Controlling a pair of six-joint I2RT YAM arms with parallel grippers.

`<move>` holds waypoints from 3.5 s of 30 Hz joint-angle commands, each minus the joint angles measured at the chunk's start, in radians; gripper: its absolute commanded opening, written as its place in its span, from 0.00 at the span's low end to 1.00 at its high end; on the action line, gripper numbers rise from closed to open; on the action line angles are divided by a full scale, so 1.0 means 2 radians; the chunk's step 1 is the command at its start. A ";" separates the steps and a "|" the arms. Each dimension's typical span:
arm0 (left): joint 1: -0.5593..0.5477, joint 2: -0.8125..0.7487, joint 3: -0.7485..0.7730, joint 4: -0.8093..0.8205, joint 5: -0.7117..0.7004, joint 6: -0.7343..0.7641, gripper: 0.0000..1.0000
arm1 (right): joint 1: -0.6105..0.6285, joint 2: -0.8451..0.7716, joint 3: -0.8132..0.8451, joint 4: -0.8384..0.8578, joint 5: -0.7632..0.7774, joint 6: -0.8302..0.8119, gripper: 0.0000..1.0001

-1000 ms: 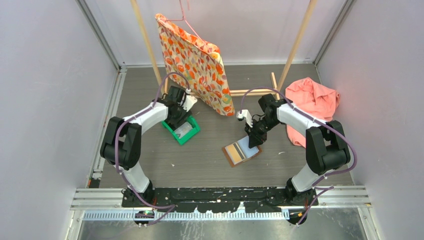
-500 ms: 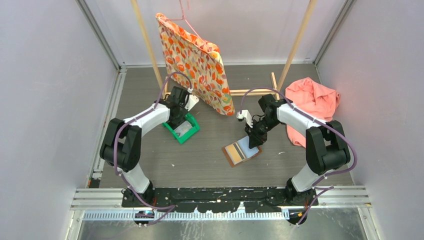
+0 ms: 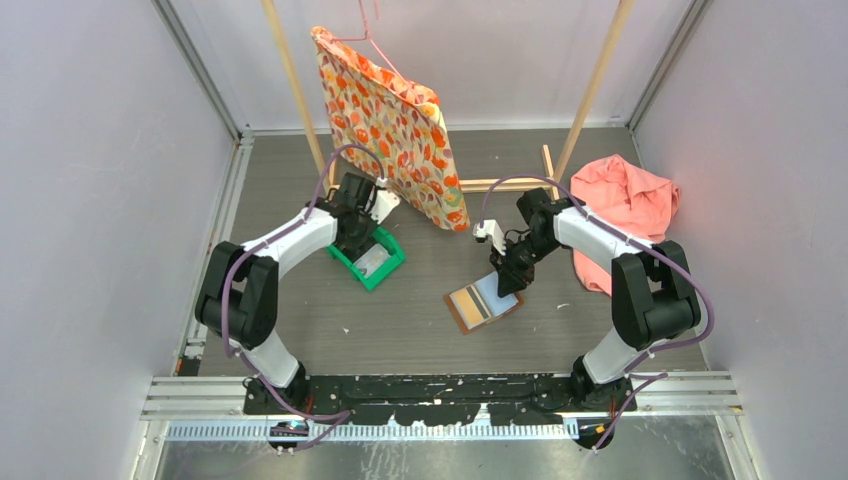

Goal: Put the credit cards into the card holder
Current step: Pick up the credit card from the storage box.

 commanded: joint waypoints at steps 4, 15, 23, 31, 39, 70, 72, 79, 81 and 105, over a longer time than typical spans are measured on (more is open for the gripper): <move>-0.004 -0.015 0.015 -0.042 0.092 -0.026 0.10 | -0.002 -0.007 0.016 -0.005 -0.008 -0.009 0.21; -0.004 -0.038 0.012 -0.047 0.179 -0.070 0.10 | -0.002 -0.009 0.016 -0.006 -0.008 -0.010 0.21; -0.004 -0.020 0.015 -0.049 0.242 -0.099 0.11 | -0.003 -0.010 0.016 -0.006 -0.008 -0.009 0.21; -0.004 -0.003 0.015 -0.042 0.297 -0.127 0.16 | -0.003 -0.012 0.016 -0.006 -0.008 -0.010 0.21; -0.004 0.018 0.026 -0.051 0.280 -0.141 0.21 | -0.005 -0.013 0.016 -0.008 -0.010 -0.011 0.21; -0.013 -0.093 0.045 -0.102 0.144 -0.295 0.01 | -0.007 -0.017 0.017 -0.009 -0.017 -0.006 0.21; -0.013 -0.107 0.051 -0.106 0.137 -0.314 0.00 | -0.007 -0.016 0.017 -0.009 -0.017 -0.006 0.21; -0.013 -0.168 0.004 -0.041 0.205 -0.416 0.00 | -0.007 -0.019 0.017 -0.009 -0.020 -0.003 0.21; -0.013 -0.192 -0.026 -0.001 0.234 -0.443 0.00 | -0.007 -0.019 0.018 -0.013 -0.026 -0.002 0.21; -0.267 -0.160 -0.240 0.475 0.144 -0.692 0.01 | -0.029 0.006 0.023 -0.019 -0.022 0.020 0.21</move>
